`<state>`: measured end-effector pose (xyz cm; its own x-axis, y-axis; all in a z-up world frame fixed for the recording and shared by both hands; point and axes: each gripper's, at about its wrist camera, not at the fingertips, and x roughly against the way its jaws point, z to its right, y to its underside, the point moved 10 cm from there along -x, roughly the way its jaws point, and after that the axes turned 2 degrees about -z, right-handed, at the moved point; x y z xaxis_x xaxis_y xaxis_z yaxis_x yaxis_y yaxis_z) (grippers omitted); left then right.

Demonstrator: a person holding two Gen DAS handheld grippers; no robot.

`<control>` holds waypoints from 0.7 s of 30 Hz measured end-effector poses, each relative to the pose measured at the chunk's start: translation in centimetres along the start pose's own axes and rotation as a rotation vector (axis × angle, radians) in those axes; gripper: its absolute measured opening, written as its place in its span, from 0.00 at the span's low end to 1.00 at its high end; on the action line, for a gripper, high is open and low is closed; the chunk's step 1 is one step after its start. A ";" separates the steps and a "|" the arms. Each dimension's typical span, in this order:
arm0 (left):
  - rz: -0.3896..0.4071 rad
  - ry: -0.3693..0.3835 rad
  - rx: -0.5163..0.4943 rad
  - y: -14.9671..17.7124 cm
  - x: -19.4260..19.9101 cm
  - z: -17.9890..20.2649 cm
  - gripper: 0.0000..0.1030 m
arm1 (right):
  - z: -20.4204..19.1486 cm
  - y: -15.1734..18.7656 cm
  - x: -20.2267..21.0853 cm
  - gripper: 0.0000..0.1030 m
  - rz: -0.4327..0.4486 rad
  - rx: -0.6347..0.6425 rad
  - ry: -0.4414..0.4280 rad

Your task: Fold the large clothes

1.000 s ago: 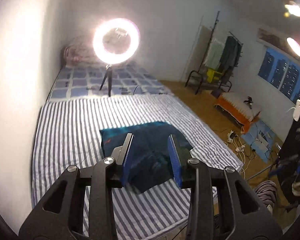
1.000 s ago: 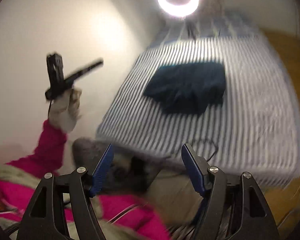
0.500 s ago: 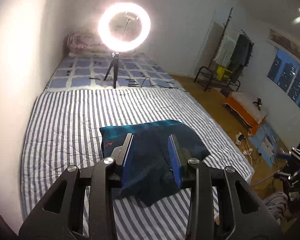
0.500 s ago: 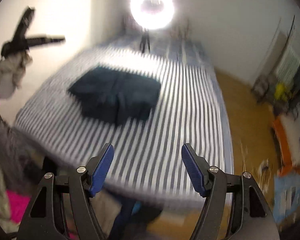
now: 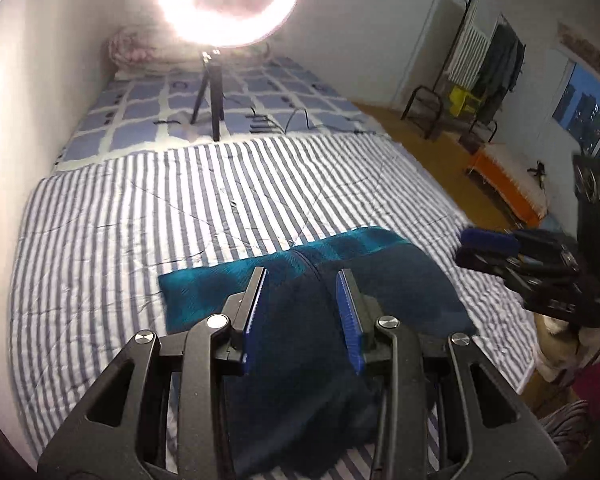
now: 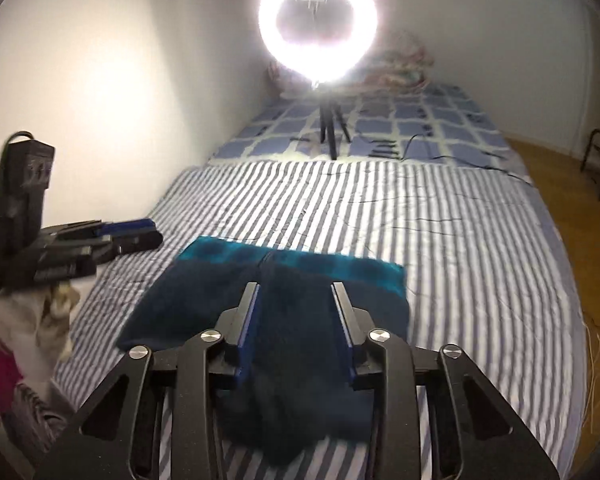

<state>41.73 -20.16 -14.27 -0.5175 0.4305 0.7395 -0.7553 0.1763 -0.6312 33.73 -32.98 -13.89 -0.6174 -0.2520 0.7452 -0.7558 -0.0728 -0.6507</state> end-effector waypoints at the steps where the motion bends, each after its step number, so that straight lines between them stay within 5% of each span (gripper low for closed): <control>1: -0.012 -0.001 -0.003 -0.2 -1.0 0.0 0.34 | 0.0 -0.4 -1.0 0.29 -0.009 0.017 0.011; 7: -0.074 0.006 0.011 -0.4 -6.8 -0.6 0.34 | 2.7 -0.7 -8.1 0.28 -0.105 0.015 0.041; 11: -0.174 -0.004 -0.003 3.8 -10.4 -2.3 0.34 | 4.8 2.3 -10.6 0.25 -0.180 -0.034 0.035; 16: -0.101 0.014 -0.030 7.7 -11.1 -3.2 0.32 | 5.5 7.4 -10.8 0.26 -0.172 -0.046 -0.010; 21: -0.085 0.000 -0.023 6.5 -8.5 -2.9 0.32 | 5.0 7.0 -10.4 0.25 -0.165 0.007 0.046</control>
<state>42.40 -20.11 -25.36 -0.4516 0.4135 0.7906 -0.7873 0.2323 -0.5712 35.96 -35.72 -26.99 -0.4946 -0.1913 0.8478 -0.8463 -0.1159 -0.5199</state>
